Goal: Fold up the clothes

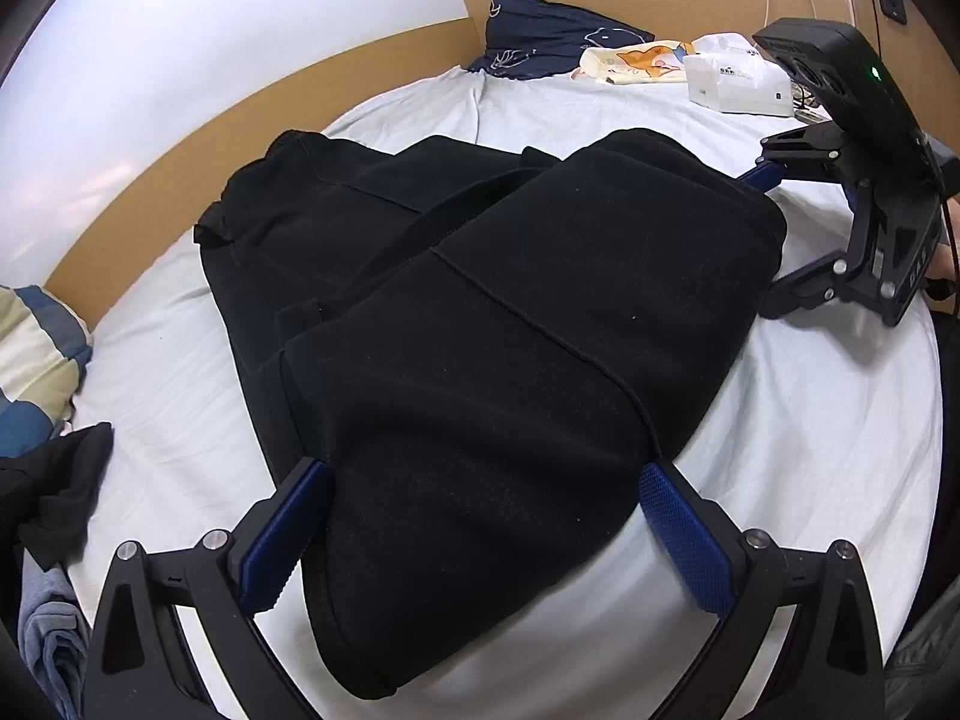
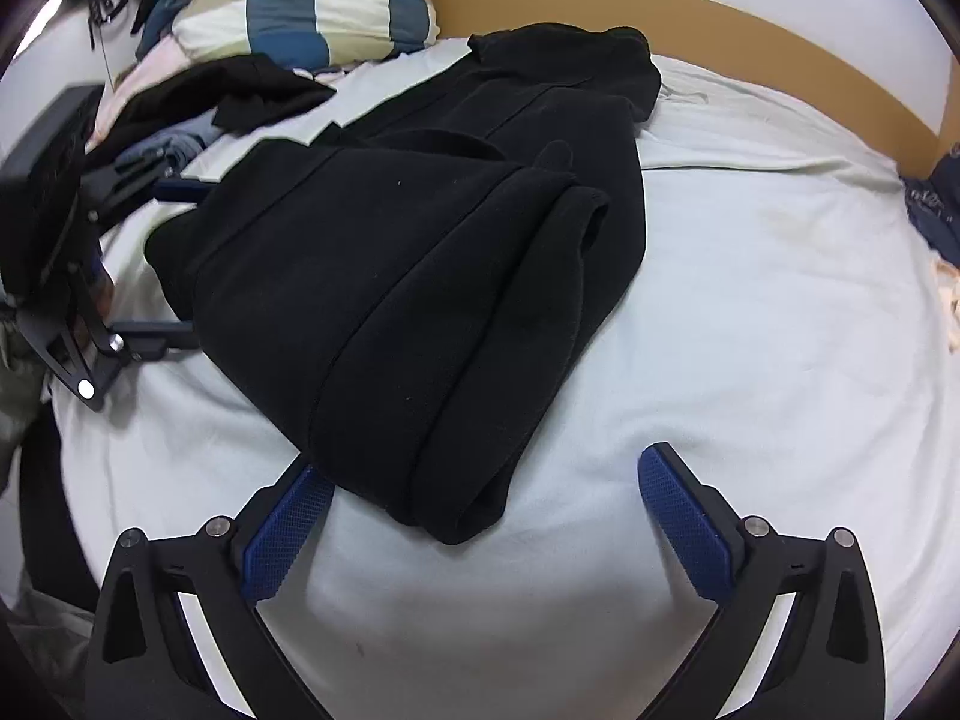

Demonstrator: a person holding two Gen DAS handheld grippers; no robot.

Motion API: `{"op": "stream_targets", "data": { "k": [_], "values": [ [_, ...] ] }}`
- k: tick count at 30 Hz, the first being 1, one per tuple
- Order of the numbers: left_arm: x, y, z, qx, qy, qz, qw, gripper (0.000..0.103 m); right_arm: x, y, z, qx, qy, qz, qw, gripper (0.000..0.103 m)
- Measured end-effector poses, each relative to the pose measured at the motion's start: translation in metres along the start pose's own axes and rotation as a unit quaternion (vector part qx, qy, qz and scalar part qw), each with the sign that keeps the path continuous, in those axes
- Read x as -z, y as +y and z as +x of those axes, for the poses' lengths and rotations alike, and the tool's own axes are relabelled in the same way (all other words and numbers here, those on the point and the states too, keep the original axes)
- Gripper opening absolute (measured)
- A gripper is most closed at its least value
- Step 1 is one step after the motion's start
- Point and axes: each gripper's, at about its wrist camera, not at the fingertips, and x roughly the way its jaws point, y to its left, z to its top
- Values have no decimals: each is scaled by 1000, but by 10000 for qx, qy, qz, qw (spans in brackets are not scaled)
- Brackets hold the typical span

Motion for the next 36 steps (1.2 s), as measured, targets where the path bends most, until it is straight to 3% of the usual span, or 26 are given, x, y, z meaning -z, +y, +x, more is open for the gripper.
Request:
{"op": "stream_targets", "data": {
  "k": [6,36],
  "values": [
    [1,-7,-1,-183,-16,105,9998,103,-10,-2,11,146,59,-84,9998,103],
    [0,-7,-2,-120,28,41,9999,103,-12,-4,13,131,59,-88,9999,103]
  ]
}}
